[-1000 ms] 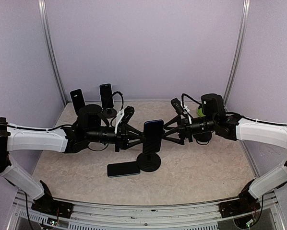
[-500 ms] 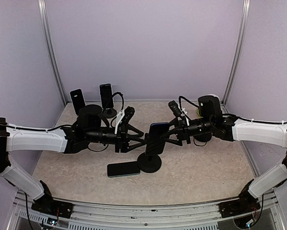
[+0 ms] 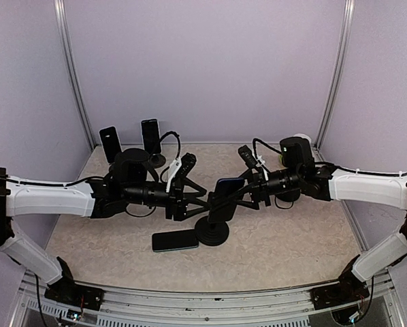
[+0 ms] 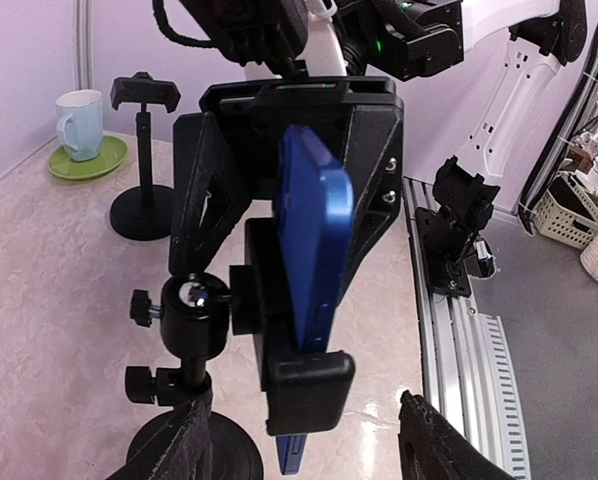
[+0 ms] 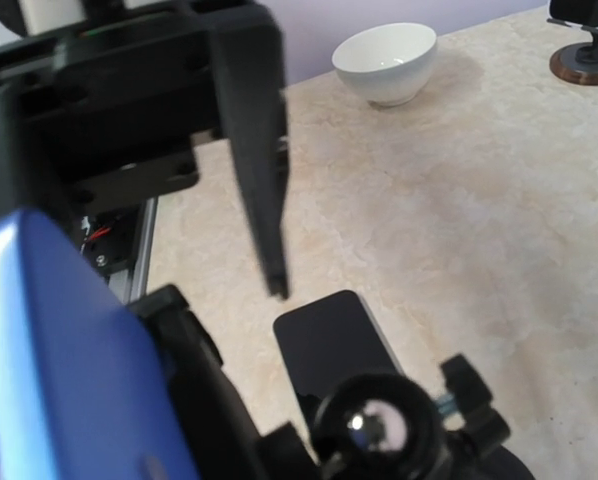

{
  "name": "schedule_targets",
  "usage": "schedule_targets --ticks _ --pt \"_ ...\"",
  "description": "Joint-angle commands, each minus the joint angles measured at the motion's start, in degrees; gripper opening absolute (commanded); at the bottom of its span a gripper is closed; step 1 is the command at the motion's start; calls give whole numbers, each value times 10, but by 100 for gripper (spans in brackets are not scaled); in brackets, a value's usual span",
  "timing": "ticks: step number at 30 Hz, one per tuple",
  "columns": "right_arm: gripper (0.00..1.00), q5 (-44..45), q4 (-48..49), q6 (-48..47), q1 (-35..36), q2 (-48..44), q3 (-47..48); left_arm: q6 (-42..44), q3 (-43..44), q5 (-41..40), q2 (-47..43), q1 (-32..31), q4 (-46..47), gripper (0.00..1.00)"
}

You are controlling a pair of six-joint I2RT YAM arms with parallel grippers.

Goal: Place the phone on the phone stand
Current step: Pick up the phone stand with the phone from the center of the board.

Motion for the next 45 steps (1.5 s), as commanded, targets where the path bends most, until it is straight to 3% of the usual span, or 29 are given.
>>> schedule_targets --ticks 1,15,27,39,45 --pt "66 9 -6 -4 5 -12 -1 17 27 -31 -4 -18 -34 63" --pt "65 22 -15 -6 5 -25 -13 17 70 -73 35 -31 -68 56" --pt "63 -3 -1 -22 5 -33 -42 19 74 -67 37 -31 -69 34" --pt "54 -15 48 -32 4 -53 -67 20 81 -63 33 -32 -74 25" --pt "40 -3 47 -36 3 -59 -56 23 85 -60 31 -32 -76 22"
